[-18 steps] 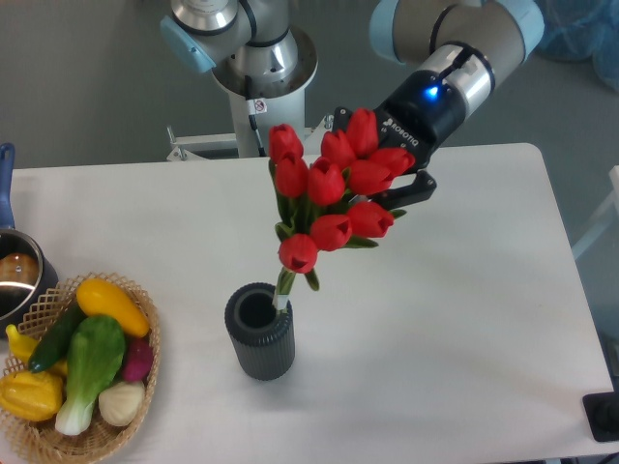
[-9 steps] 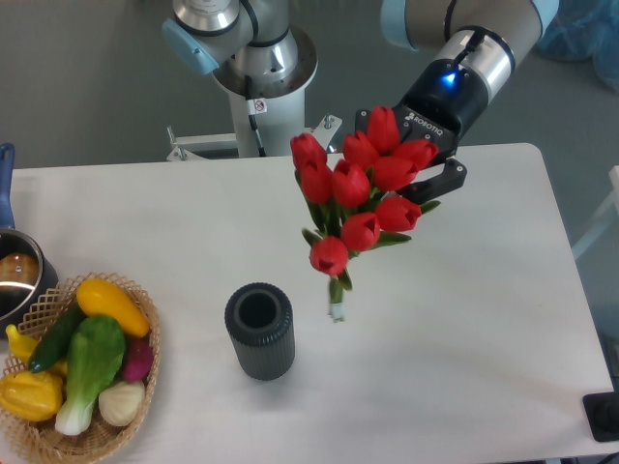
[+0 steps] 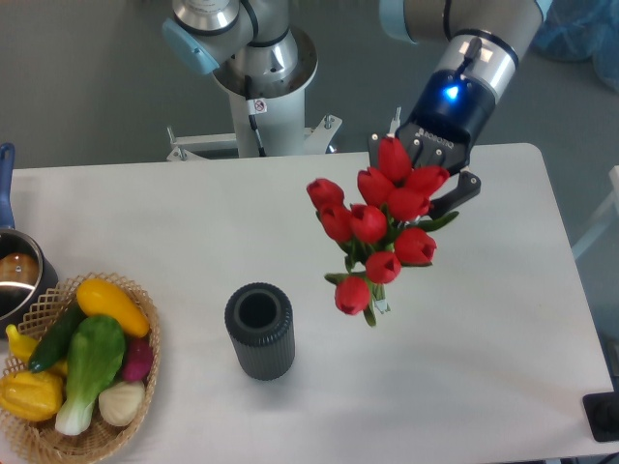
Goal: Pick up the flowers from the vase
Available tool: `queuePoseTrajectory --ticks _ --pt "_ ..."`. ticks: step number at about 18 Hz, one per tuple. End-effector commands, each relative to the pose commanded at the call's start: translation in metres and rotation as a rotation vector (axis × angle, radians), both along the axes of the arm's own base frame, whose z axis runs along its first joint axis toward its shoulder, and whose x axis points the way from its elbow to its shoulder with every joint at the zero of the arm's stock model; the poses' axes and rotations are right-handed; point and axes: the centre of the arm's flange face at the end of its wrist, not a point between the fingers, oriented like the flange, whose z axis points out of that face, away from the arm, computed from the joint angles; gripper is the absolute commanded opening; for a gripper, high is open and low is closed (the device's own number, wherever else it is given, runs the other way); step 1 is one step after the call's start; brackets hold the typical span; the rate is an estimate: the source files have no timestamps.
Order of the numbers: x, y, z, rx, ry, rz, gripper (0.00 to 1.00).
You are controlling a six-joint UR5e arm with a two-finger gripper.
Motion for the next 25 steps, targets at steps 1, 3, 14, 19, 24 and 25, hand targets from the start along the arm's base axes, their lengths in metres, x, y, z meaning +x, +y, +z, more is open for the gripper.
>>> queuePoseTrajectory --ticks 1,3,14,19,24,25 --pt "-0.003 -0.003 0.000 -0.002 0.008 0.005 0.02" --pt "-0.004 -0.005 -0.005 -0.029 0.037 0.008 0.02" --pt "0.015 0.012 -0.010 -0.645 0.219 0.154 0.02" --pt "0.024 0.017 -0.017 -0.790 0.245 0.160 0.00" --pt "0.039 0.039 -0.029 -1.003 0.272 0.095 0.00" --pt "0.040 0.039 -0.028 -1.023 0.275 0.078 0.00"
